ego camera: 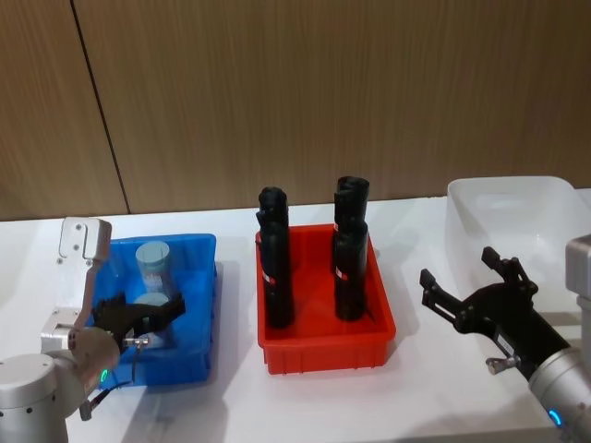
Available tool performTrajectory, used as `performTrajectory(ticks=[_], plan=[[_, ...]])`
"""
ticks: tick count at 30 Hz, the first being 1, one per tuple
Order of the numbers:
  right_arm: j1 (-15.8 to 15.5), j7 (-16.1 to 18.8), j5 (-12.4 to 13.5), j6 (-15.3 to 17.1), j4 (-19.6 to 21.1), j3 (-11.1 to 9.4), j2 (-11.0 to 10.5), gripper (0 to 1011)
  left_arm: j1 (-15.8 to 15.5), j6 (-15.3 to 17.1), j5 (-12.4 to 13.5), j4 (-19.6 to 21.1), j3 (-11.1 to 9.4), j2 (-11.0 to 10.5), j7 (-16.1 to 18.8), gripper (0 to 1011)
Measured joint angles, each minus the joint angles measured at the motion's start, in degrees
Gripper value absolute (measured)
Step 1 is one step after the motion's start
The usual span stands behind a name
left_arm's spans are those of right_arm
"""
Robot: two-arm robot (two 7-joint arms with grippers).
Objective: Pick the cotton swabs from the blue box and place them into the white box.
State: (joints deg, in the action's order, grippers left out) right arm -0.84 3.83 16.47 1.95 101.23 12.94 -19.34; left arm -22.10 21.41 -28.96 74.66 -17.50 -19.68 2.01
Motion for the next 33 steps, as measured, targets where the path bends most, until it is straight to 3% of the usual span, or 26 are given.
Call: performTrajectory(ticks=[6, 16, 27, 33], plan=[[0.0, 0.0, 0.0, 0.0, 0.0, 0.0, 0.0, 1002, -0.47, 0.08, 0.79, -1.22, 0.02, 0.19, -1.14, 925], [0.0, 0.0, 0.0, 0.0, 0.0, 0.0, 0.0, 1002, -1.14, 1.0, 1.58, -2.63, 0.01, 0.54, -1.48, 663], [0.0, 0.0, 0.0, 0.0, 0.0, 0.0, 0.0, 1002, -1.21, 2.57, 1.74, -2.84, 0.37, 0.7, 0.75, 659], [0.0, 0.0, 0.0, 0.0, 0.0, 0.0, 0.0, 1002, -0.85, 3.21, 3.05, -2.07, 0.46, 0.53, 2.09, 659]])
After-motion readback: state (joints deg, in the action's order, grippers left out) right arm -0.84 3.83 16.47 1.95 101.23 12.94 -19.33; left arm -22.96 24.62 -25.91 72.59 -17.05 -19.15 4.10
